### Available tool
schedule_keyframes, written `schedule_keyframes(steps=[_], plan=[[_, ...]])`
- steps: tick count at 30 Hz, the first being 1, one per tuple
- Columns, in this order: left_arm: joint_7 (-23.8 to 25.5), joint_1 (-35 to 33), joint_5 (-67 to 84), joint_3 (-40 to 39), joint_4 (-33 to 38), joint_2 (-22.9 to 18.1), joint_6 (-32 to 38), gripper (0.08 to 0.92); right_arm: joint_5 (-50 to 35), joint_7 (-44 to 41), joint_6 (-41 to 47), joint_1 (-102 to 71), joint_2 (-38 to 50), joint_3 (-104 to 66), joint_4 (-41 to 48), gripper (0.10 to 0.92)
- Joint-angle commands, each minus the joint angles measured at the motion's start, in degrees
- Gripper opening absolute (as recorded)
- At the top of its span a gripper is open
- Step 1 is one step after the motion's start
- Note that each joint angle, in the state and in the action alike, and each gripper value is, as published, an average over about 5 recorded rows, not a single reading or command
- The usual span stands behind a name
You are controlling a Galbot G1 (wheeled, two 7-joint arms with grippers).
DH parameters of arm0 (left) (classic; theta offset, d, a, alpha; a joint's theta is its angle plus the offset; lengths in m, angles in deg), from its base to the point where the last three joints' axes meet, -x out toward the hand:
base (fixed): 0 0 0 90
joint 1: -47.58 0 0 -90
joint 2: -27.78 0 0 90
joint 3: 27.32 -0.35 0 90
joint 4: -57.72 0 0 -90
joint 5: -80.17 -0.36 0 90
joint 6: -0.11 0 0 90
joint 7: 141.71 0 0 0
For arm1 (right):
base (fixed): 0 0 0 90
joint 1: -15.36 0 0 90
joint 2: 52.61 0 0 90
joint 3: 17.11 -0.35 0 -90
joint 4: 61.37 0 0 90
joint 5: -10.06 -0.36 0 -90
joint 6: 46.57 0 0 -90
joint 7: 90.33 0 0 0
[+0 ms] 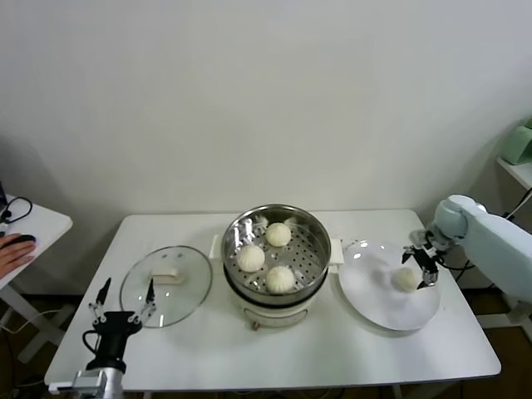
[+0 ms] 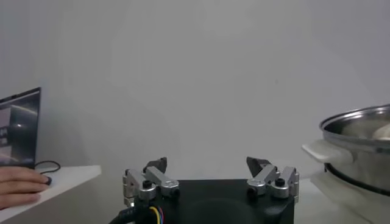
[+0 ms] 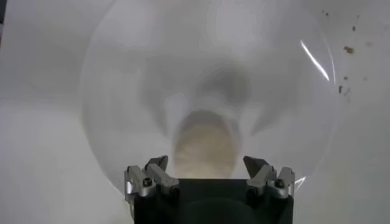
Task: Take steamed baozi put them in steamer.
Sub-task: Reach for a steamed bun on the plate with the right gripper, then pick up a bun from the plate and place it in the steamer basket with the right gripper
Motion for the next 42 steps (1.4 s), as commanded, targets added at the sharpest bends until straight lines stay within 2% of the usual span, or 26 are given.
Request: schedule_keyframes(steps=[1, 8, 16, 20, 24, 32, 42], plan=[[0.0, -0.1, -0.1, 0.1, -0.1, -0.1, 0.1, 0.823, 3.3, 0.7, -0.6, -2.5, -2.8, -3.3, 3.9, 0.823], [0.0, -0.1, -0.1, 0.1, -0.3, 0.0, -0.1, 0.823, 5.4, 0.3, -1.8, -3.0, -3.8, -5.1, 5.7, 0.814], [-0.1, 0.1, -0.2, 0.2, -0.4, 0.1, -0.3, 0.823, 5.2, -0.2, -2.3, -3.0, -4.3, -5.6, 6.5, 0.683], [-0.1, 0.2, -0.2, 0.2, -0.4, 0.1, -0.4, 0.823, 2.2, -0.5, -1.8, -2.2, -4.0, -4.8, 6.4, 0.654], [-0.1, 0.2, -0.2, 0.3, -0.3, 0.1, -0.3, 0.823, -5.3, -0.8, 0.1, 0.9, -2.6, -0.5, 5.0, 0.646], [0.0, 0.0, -0.2, 0.0, -0.5, 0.8, 0.2, 0.823, -27.8, -1.2, 6.9, 19.3, 0.3, 18.2, 0.1, 0.645], [-0.5, 0.3, -1.5, -2.3, -0.2, 2.7, 1.5, 0.823, -56.5, -0.6, 14.3, 46.4, -5.8, 43.9, -4.0, 0.646]])
